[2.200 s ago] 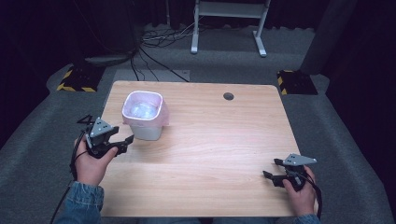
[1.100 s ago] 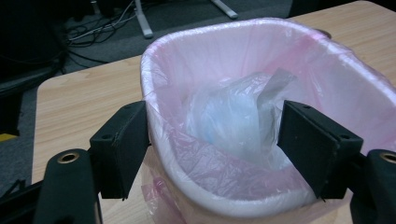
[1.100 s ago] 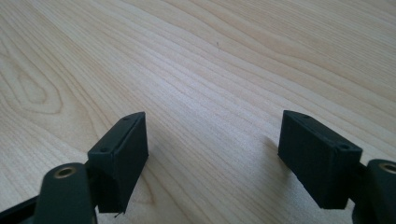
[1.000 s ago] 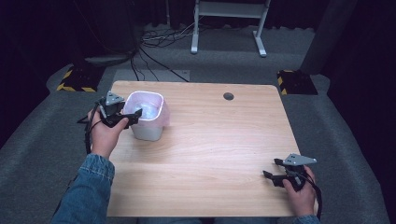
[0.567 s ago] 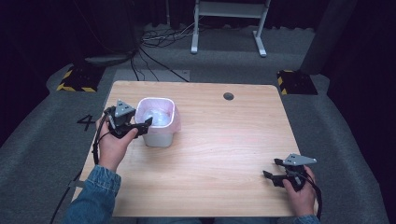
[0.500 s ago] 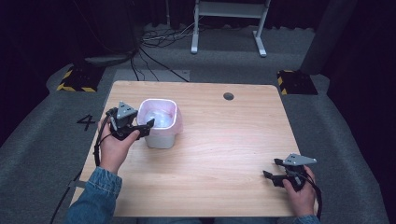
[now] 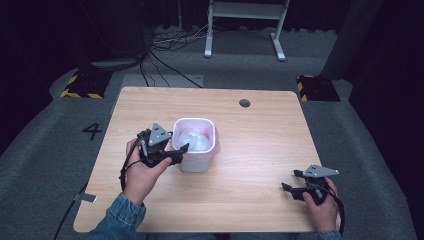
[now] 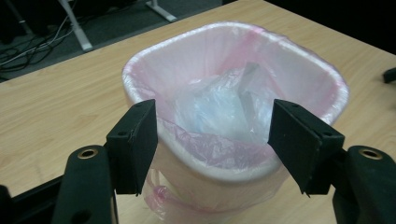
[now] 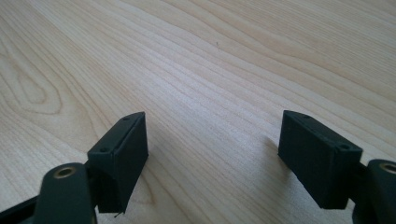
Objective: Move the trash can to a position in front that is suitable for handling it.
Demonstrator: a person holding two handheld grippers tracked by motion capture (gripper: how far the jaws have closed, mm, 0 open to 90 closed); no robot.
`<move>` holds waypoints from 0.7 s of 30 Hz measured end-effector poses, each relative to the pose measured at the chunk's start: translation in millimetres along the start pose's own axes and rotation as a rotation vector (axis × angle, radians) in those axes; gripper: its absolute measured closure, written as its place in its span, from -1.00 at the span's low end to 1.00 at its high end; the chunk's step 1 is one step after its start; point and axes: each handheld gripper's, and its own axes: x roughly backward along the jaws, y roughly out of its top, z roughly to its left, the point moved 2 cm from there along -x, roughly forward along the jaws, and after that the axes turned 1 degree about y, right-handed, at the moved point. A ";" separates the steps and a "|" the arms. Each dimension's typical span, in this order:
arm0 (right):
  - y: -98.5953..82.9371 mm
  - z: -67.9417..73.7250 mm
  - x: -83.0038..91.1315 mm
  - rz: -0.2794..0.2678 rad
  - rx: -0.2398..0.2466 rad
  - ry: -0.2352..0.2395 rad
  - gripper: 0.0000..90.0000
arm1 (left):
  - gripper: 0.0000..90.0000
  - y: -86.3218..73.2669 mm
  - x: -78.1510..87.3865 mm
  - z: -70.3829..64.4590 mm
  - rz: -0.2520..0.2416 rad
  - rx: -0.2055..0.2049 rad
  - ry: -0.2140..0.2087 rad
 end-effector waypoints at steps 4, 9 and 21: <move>0.0 0.0 0.0 0.000 0.000 0.000 -0.47 | -0.25 2.5 0.9 -16.2 -0.011 -0.023 -0.045; 0.0 0.0 0.0 0.000 0.000 0.000 -0.47 | -0.34 7.9 6.6 -28.7 -0.068 -0.037 -0.064; 0.1 -0.1 -0.1 0.001 -0.002 -0.002 -0.48 | -0.34 6.9 -19.1 72.9 -0.112 0.029 0.251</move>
